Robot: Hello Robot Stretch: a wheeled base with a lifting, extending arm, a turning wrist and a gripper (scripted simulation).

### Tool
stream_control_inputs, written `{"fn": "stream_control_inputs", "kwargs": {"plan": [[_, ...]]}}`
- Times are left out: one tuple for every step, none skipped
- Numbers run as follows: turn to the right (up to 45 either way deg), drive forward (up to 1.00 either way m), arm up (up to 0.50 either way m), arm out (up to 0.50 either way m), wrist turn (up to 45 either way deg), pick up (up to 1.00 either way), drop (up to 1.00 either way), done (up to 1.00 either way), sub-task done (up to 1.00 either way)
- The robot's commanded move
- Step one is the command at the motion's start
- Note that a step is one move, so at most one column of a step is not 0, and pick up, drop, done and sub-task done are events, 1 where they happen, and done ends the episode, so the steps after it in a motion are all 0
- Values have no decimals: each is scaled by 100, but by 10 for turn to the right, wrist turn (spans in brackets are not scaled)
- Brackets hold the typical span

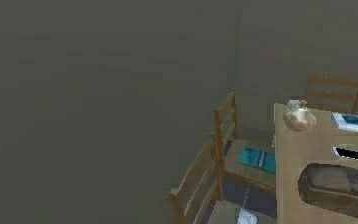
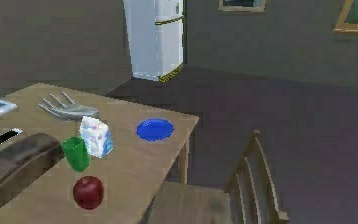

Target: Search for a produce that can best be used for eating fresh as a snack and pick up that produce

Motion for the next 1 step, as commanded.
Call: {"fn": "stream_control_inputs", "kwargs": {"plan": [[210,0,0,0,0,0,0,0,0]]}}
